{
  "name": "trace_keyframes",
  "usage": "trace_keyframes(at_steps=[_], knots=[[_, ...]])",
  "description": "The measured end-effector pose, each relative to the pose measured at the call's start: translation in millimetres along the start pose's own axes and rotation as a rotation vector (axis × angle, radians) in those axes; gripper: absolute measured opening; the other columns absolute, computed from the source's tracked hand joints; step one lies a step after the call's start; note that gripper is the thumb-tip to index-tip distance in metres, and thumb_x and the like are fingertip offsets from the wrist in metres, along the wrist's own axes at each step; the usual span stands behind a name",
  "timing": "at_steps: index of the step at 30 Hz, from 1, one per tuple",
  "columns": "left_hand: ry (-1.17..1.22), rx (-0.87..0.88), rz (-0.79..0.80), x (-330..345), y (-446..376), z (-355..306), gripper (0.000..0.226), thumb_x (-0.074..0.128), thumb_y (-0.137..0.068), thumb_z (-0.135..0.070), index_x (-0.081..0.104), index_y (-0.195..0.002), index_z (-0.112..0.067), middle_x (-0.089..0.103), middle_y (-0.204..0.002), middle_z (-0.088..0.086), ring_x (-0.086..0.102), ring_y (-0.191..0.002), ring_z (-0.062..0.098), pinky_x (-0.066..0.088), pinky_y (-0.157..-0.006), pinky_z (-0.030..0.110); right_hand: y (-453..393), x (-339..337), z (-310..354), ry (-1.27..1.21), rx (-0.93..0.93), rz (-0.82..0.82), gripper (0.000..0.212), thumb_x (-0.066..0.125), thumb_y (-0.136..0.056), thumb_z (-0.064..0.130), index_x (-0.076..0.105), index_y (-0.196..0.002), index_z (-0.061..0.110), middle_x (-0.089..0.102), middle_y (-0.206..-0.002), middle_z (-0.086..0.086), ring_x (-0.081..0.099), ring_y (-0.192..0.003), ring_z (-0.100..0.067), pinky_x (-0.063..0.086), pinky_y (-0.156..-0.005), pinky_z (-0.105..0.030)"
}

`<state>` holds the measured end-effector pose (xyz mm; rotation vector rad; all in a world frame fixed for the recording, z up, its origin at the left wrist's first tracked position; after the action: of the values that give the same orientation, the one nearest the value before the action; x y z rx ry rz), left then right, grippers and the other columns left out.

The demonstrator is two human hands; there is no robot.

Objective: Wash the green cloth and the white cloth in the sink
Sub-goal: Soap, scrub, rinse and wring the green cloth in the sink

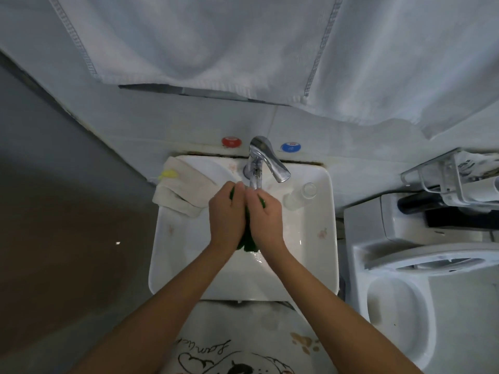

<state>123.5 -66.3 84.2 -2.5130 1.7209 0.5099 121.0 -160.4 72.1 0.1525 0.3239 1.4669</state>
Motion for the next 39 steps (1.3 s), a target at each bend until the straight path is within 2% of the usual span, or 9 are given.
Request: trace_keyframes(at_steps=[3, 8, 12, 18, 21, 26, 30, 34, 39], knots=[[-0.008, 0.069, 0.051, 5, 20, -10, 0.04, 0.046, -0.097, -0.012, 0.042, -0.059, -0.025, 0.047, -0.053, -0.006, 0.048, -0.049, 0.002, 0.036, -0.049, 0.012, -17, -3, 2, -0.062, 0.035, -0.153, 0.031, 0.049, -0.098, 0.015, 0.051, -0.069, 0.002, 0.046, -0.059, -0.003, 0.043, -0.055, -0.01, 0.039, -0.055, -0.027], [0.005, -0.015, -0.008, -14, -7, -1, 0.041, 0.046, -0.095, -0.014, 0.037, -0.056, -0.019, 0.04, -0.051, -0.003, 0.035, -0.048, 0.006, 0.033, -0.05, 0.025, 14, 11, 9, 0.008, -0.044, -0.022, 0.034, 0.051, -0.097, 0.019, 0.052, -0.067, 0.004, 0.049, -0.06, -0.007, 0.046, -0.057, -0.013, 0.042, -0.056, -0.029], [0.022, 0.069, 0.077, -7, 19, -12, 0.037, 0.047, -0.097, -0.016, 0.046, -0.06, -0.024, 0.049, -0.054, -0.006, 0.049, -0.05, 0.002, 0.041, -0.05, 0.017, -5, 4, 14, -0.079, 0.022, -0.178, 0.035, 0.047, -0.098, 0.013, 0.046, -0.063, 0.013, 0.044, -0.052, 0.007, 0.041, -0.05, -0.005, 0.037, -0.051, -0.021], [0.052, 0.083, 0.015, -12, -3, -5, 0.035, 0.048, -0.096, -0.014, 0.047, -0.061, -0.015, 0.045, -0.053, -0.002, 0.043, -0.051, 0.009, 0.04, -0.051, 0.034, 10, 8, 14, -0.025, -0.038, -0.119, 0.032, 0.048, -0.098, 0.014, 0.053, -0.068, 0.004, 0.048, -0.06, -0.006, 0.045, -0.056, -0.01, 0.04, -0.054, -0.024], [0.036, 0.098, 0.048, 1, 18, -14, 0.034, 0.048, -0.096, -0.015, 0.05, -0.063, -0.02, 0.051, -0.055, -0.004, 0.05, -0.052, 0.004, 0.044, -0.052, 0.023, -5, -4, 16, -0.082, 0.014, -0.222, 0.032, 0.048, -0.099, 0.013, 0.052, -0.067, 0.012, 0.049, -0.058, 0.001, 0.045, -0.052, -0.004, 0.04, -0.053, -0.019], [0.051, -0.01, -0.049, 3, 5, -7, 0.038, 0.048, -0.094, -0.012, 0.04, -0.057, -0.017, 0.041, -0.052, -0.002, 0.038, -0.048, 0.006, 0.036, -0.05, 0.024, 10, -9, 10, -0.016, -0.045, -0.03, 0.033, 0.049, -0.097, 0.012, 0.051, -0.064, 0.009, 0.046, -0.056, -0.001, 0.043, -0.052, -0.006, 0.04, -0.052, -0.02], [-0.009, 0.077, -0.012, 22, 35, -22, 0.038, 0.046, -0.096, -0.015, 0.044, -0.06, -0.024, 0.045, -0.053, -0.006, 0.048, -0.05, 0.002, 0.039, -0.048, 0.012, -9, -25, 9, -0.041, -0.022, -0.105, 0.032, 0.05, -0.095, 0.005, 0.049, -0.064, 0.011, 0.045, -0.053, 0.008, 0.043, -0.047, 0.0, 0.037, -0.049, -0.012], [0.104, 0.017, -0.106, 12, 17, -12, 0.039, 0.047, -0.095, -0.01, 0.039, -0.058, -0.019, 0.037, -0.052, -0.003, 0.037, -0.047, 0.004, 0.035, -0.049, 0.021, 16, -21, 11, -0.001, -0.087, 0.056, 0.039, 0.049, -0.095, 0.007, 0.046, -0.058, 0.017, 0.044, -0.054, 0.003, 0.042, -0.049, -0.004, 0.04, -0.051, -0.019], [0.006, 0.077, -0.104, 17, 41, -20, 0.038, 0.047, -0.096, -0.013, 0.043, -0.059, -0.024, 0.043, -0.053, -0.006, 0.045, -0.048, 0.002, 0.038, -0.048, 0.014, -1, -24, 13, -0.052, -0.058, -0.06, 0.031, 0.048, -0.094, 0.002, 0.049, -0.064, 0.009, 0.044, -0.054, 0.002, 0.042, -0.048, -0.002, 0.037, -0.049, -0.015]])
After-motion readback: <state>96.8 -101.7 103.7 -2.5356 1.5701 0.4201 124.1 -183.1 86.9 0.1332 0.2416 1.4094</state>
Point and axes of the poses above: each hand's wrist, its own y-axis away from the middle knuckle, its own x-axis out of the palm, z = x × y, the point moved 6 cm from there along -y, towards the middle knuckle
